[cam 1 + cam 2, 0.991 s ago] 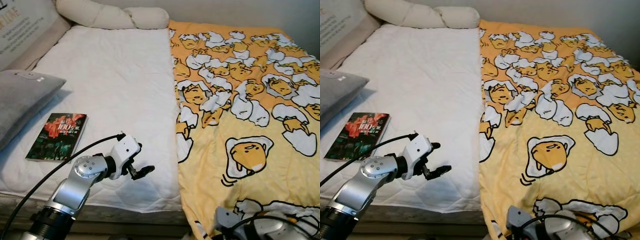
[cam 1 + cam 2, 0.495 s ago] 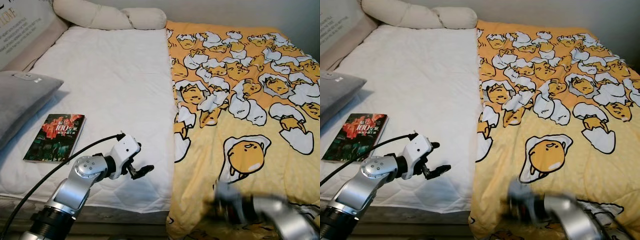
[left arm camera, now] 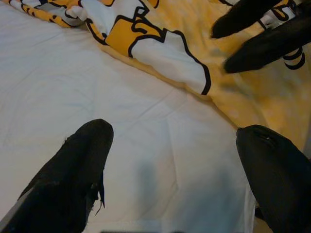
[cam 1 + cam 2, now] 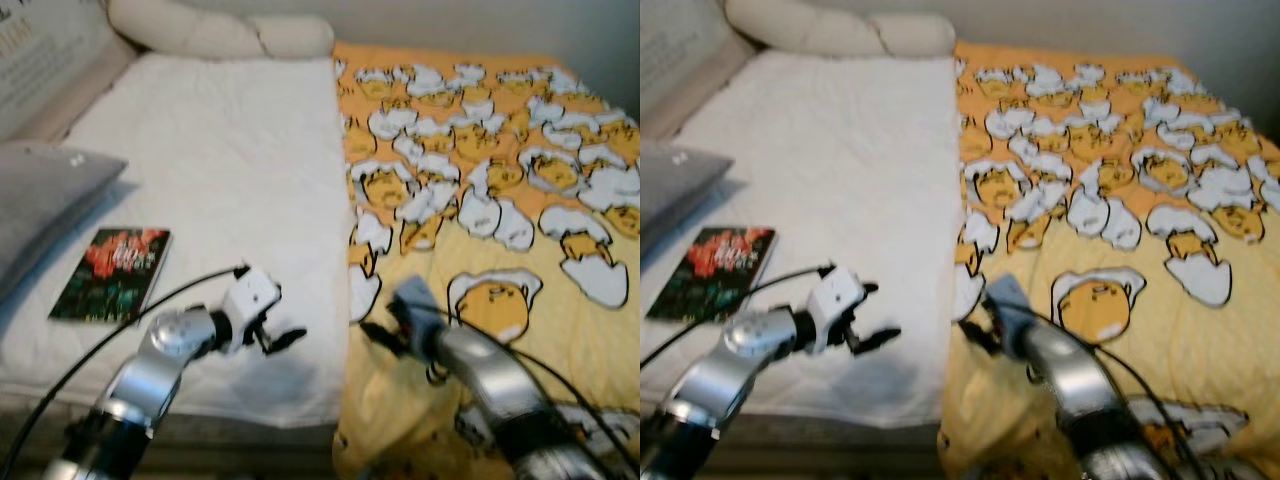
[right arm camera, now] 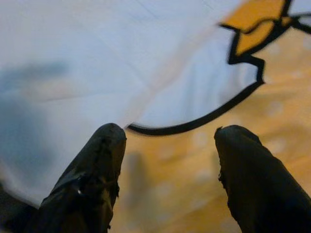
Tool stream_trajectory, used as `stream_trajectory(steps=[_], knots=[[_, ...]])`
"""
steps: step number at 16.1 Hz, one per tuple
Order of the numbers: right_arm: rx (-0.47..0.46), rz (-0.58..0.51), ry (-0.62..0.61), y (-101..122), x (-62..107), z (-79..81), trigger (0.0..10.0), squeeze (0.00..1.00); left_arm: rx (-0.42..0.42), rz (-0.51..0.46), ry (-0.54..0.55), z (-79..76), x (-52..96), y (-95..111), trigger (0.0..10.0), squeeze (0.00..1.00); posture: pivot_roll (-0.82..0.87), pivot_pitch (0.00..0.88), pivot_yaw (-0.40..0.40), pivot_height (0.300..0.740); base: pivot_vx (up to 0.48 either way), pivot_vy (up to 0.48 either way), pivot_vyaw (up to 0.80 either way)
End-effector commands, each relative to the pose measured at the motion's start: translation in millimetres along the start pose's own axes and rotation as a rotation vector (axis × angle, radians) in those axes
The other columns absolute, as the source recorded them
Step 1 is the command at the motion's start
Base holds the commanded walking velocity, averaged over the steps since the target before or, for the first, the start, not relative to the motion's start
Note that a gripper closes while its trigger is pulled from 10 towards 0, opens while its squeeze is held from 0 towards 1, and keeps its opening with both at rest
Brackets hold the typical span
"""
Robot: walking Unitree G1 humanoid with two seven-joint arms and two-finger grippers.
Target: Clean up the room
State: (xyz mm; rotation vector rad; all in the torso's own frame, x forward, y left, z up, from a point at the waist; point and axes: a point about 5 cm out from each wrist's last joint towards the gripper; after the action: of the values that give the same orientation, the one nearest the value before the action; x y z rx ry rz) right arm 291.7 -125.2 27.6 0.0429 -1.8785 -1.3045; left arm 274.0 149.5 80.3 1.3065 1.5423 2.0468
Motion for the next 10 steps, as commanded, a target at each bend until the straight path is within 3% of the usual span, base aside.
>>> stream_trajectory(steps=[1,2,4,7,8,10], knots=[[0.027,0.089,-0.078,-5,-5.9,-4.6,10.0,1.00,-0.019,-0.003,-0.003,1.1,0.5,5,10.0,0.00,0.00,0.000,-0.014,0.740,0.000,0.000,0.00],[0.046,0.157,-0.114,-1,-15.1,-4.0,10.0,0.00,-0.022,0.002,-0.001,2.1,2.8,5,10.0,0.00,0.00,0.000,-0.018,0.740,0.000,0.000,0.00],[-0.047,0.155,-0.100,10,-27.6,5.2,10.0,0.00,-0.016,0.011,0.008,3.3,7.3,1,10.0,0.00,0.02,0.000,-0.028,0.740,0.000,0.000,0.00],[-0.013,0.217,-0.116,7,-35.1,14.7,10.0,0.00,-0.007,0.023,0.010,0.8,11.1,-3,10.0,0.00,0.04,0.000,-0.034,0.740,0.000,0.000,0.00],[-0.042,0.249,-0.119,2,-37.1,19.5,10.0,0.00,-0.003,0.026,0.007,-1.0,12.7,-4,10.0,0.00,0.04,0.000,-0.035,0.740,0.000,0.000,0.00],[-0.060,0.328,-0.130,-12,-36.4,24.8,2.0,0.00,0.001,0.033,0.005,-2.8,14.7,-6,10.0,0.00,0.05,0.000,-0.040,0.740,0.000,0.000,0.00]])
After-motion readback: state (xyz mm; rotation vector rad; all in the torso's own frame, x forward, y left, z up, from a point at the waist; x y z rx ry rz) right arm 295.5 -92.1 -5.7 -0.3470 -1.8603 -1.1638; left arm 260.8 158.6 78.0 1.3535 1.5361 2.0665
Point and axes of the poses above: a point about 5 cm out from each wrist's last joint towards the gripper, its own x axis pointing back from the gripper into the wrist, its own y axis along the axis of the wrist's last joint, z = x × y, and after that the axes turned 10 degrees about x, right-handed
